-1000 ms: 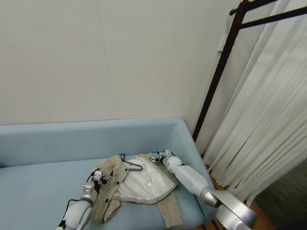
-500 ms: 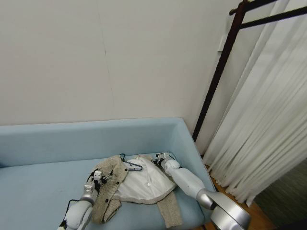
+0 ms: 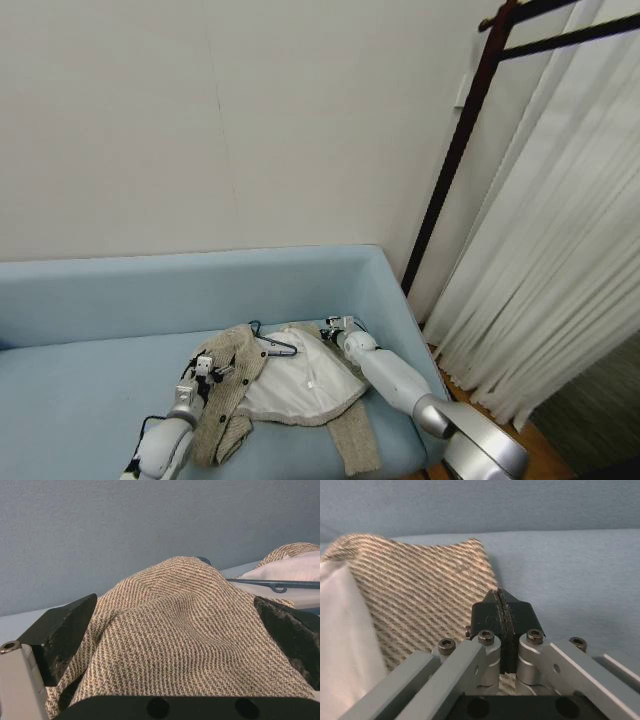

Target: Pick up the clothes from the sofa and hang them on the clothes hanger.

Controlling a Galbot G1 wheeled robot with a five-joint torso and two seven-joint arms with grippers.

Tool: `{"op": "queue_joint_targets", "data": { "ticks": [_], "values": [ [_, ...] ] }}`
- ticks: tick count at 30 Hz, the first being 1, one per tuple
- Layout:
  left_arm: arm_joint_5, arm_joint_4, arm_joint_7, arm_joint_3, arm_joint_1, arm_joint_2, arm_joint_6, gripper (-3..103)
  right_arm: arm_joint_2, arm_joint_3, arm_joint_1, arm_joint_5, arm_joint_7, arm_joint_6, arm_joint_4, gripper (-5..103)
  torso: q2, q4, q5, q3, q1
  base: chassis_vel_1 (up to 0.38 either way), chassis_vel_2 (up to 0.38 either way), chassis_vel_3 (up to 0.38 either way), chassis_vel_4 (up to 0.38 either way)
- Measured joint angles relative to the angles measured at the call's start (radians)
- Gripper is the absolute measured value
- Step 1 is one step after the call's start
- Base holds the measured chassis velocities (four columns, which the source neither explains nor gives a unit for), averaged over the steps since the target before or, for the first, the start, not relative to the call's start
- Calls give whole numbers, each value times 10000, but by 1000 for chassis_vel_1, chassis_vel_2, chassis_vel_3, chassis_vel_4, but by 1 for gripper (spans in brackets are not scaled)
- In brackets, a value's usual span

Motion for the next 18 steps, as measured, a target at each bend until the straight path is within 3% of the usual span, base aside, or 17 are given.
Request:
{"op": "queue_joint_targets", "data": {
  "ticks": [1,2,4,6,13,18],
  "values": [
    [0,-35,0,0,25,-13,0,100,-52,12,54,-208,-126,-111,-48,-3,0,0,0,0,0,0,0,0,0],
    [0,-58,0,-4,44,-15,0,100,-104,15,93,-316,-227,-197,-73,2,0,0,0,-1,0,0,0,0,0],
    [-2,-66,0,-6,52,-16,0,100,-124,15,103,-338,-256,-232,-77,2,0,0,0,-1,0,0,0,0,0],
    [-7,-87,-1,-33,90,-16,0,100,-168,14,119,-355,-283,-445,-113,18,0,-2,0,-1,0,0,0,0,0],
    [-10,-108,-1,-38,96,-16,-1,100,-134,64,-5,-98,-266,-708,-131,35,0,1,1,0,0,0,0,0,0],
    [-9,-25,0,8,25,-36,-1,100,-84,87,-37,-8,-242,-819,-136,62,0,1,0,-1,0,0,0,0,0]
  ]
}}
